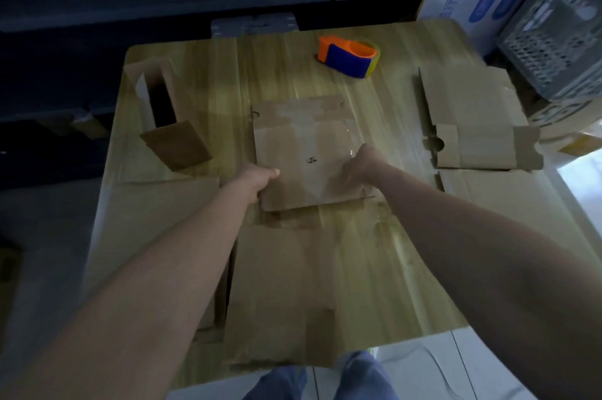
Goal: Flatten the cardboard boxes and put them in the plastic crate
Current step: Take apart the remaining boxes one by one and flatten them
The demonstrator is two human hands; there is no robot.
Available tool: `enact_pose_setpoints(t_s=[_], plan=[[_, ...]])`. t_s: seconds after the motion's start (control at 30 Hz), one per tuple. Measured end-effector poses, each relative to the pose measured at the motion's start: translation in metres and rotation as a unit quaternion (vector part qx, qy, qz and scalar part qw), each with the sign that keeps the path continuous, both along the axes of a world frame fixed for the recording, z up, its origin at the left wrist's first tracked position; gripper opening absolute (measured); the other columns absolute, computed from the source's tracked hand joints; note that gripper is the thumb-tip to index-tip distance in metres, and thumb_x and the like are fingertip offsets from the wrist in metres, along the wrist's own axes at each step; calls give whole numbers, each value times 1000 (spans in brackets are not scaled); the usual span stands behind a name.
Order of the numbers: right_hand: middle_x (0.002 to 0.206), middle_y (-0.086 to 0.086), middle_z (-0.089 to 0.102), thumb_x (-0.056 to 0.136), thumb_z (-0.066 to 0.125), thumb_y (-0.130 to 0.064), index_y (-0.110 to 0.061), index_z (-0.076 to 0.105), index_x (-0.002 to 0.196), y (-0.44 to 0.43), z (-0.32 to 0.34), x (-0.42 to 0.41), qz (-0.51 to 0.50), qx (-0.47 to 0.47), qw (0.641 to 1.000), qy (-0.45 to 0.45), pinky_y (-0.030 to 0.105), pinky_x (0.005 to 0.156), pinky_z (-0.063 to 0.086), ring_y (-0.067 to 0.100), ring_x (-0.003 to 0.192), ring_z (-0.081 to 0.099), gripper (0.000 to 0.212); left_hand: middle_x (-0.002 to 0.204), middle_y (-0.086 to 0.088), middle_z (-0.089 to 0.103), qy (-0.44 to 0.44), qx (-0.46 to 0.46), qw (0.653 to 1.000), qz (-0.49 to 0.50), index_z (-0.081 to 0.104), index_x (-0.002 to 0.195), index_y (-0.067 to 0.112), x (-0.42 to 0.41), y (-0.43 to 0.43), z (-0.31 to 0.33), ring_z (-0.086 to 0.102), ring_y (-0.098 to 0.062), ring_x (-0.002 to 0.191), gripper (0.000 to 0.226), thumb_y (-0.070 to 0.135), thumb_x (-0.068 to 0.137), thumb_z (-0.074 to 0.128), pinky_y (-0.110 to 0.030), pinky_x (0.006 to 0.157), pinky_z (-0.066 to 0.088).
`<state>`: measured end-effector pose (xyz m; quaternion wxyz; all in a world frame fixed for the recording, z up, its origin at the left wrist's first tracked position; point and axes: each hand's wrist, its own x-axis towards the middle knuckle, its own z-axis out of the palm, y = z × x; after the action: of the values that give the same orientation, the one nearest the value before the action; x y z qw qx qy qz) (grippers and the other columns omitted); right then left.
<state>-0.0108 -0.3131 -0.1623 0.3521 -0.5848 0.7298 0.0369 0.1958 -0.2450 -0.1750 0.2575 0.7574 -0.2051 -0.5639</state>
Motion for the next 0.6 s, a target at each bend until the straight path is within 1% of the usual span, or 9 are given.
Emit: enact_pose_setpoints(t_s=[0.07, 0.1, 0.13, 0.2, 0.23, 0.37, 0.43, 0.53, 0.6], plan=[[106, 15, 59, 84, 66, -24, 2, 51, 125, -7, -11, -1, -35, 27, 997, -68, 31, 64, 48, 27, 95, 59, 51, 126, -12, 57, 22, 5, 999, 27, 53, 124, 2, -3, -7, -2, 54, -27, 112, 36, 15, 91, 61, -31, 77, 45], [103, 13, 59, 83, 67, -25, 2, 54, 123, -11, -15, -1, -46, 28, 994, -91, 31, 63, 48, 25, 91, 58, 50, 121, -11, 59, 29, 5, 999, 42, 55, 122, 1, -3, -10, -3, 56, -26, 107, 35, 14, 91, 61, -32, 72, 47], [106, 13, 60, 82, 67, -27, 1, 54, 122, -14, -17, 0, -59, 24, 992, -107, 32, 70, 50, 25, 93, 57, 51, 119, -9, 59, 35, 4, 998, 57, 55, 121, 0, -3, -13, -4, 57, -26, 104, 35, 14, 90, 63, -35, 73, 50], [120, 16, 56, 84, 66, -32, -1, 51, 125, -21, -18, 0, -95, 16, 988, -122, 39, 90, 49, 28, 106, 55, 53, 123, -14, 59, 21, 1, 995, 93, 54, 122, 1, 0, -22, -3, 58, -30, 108, 41, 16, 86, 68, -45, 88, 50], [125, 17, 53, 85, 65, -33, -2, 50, 127, -25, -16, 0, -106, 12, 987, -123, 42, 94, 48, 30, 111, 54, 54, 123, -15, 58, 1, -8, 994, 107, 52, 123, 1, 0, -27, -2, 57, -32, 108, 46, 16, 84, 70, -48, 90, 49], [128, 18, 52, 88, 63, -29, 1, 49, 128, -46, 4, -23, -140, -26, 980, -138, 41, 98, 45, 32, 117, 50, 52, 109, -7, 54, -74, -97, 983, 136, 43, 105, 11, -22, -57, 14, 53, -25, 92, 40, 12, 79, 74, -39, 73, 48], [124, 19, 56, 86, 63, -26, 2, 54, 122, -55, 18, -48, -174, -59, 971, -151, 41, 96, 47, 33, 114, 53, 46, 109, -5, 53, -74, -117, 981, 134, 42, 102, 15, -45, -73, 26, 53, -25, 93, 40, 13, 79, 74, -40, 77, 49], [121, 17, 59, 85, 60, -23, 2, 60, 113, -67, 42, -100, -218, -107, 959, -147, 40, 91, 50, 34, 105, 58, 37, 114, -6, 56, -25, -139, 982, 129, 43, 104, 19, -93, -100, 36, 56, -28, 100, 38, 12, 81, 71, -51, 89, 49], [120, 16, 59, 85, 59, -22, 1, 60, 112, -75, 56, -141, -237, -133, 953, -135, 38, 90, 50, 33, 102, 59, 35, 116, -8, 57, 2, -149, 982, 115, 44, 105, 18, -132, -116, 40, 57, -28, 100, 34, 9, 83, 68, -52, 91, 49]])
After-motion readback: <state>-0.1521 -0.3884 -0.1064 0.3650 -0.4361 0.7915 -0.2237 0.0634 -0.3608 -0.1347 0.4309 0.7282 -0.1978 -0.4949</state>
